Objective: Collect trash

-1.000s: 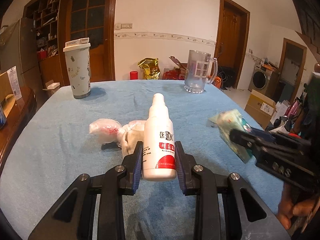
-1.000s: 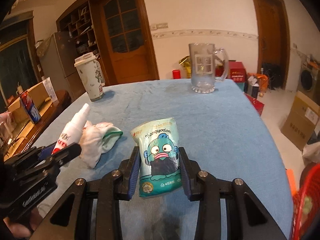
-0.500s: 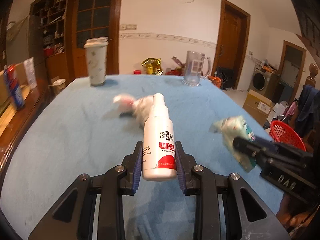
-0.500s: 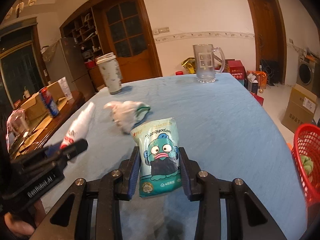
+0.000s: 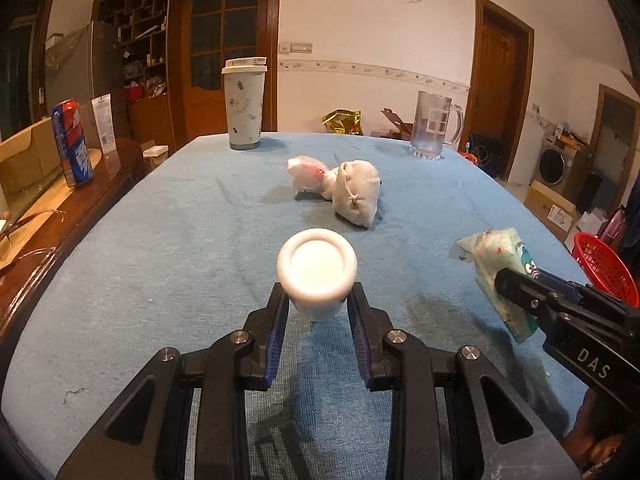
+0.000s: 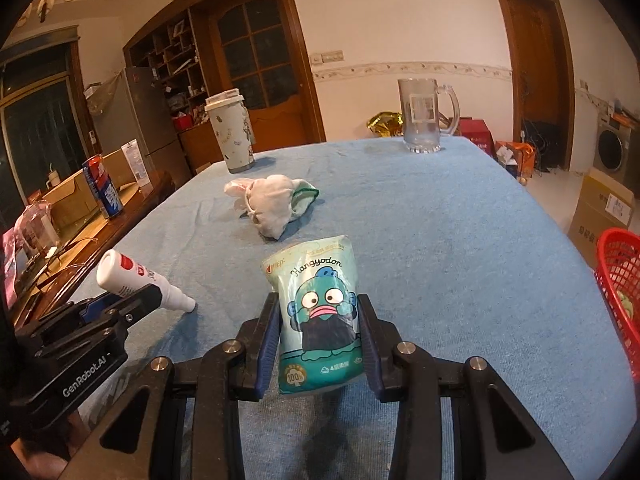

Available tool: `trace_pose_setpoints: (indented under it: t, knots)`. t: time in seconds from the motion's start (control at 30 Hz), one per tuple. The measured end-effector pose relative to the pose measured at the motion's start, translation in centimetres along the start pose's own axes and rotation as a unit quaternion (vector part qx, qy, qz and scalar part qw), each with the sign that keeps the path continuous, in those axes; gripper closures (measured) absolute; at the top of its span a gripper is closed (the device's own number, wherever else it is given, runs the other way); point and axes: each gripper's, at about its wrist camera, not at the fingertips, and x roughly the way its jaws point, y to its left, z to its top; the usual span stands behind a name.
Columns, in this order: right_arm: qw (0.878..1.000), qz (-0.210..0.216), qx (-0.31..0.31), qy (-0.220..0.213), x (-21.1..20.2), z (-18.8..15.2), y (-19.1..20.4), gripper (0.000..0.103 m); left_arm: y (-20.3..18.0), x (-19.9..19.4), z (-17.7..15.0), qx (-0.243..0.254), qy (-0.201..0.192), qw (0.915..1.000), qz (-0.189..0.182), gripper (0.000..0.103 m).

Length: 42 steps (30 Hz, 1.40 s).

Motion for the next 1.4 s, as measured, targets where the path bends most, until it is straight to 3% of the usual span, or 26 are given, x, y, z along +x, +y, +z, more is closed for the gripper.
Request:
trace_pose_setpoints:
  t: [1.4]
  knots:
    - [1.0, 0.007, 0.005, 0.003, 0.03, -0.28, 0.04, 0.062, -0.46, -0.04, 0.06, 0.007, -0.001, 1.0, 0.004, 0.074]
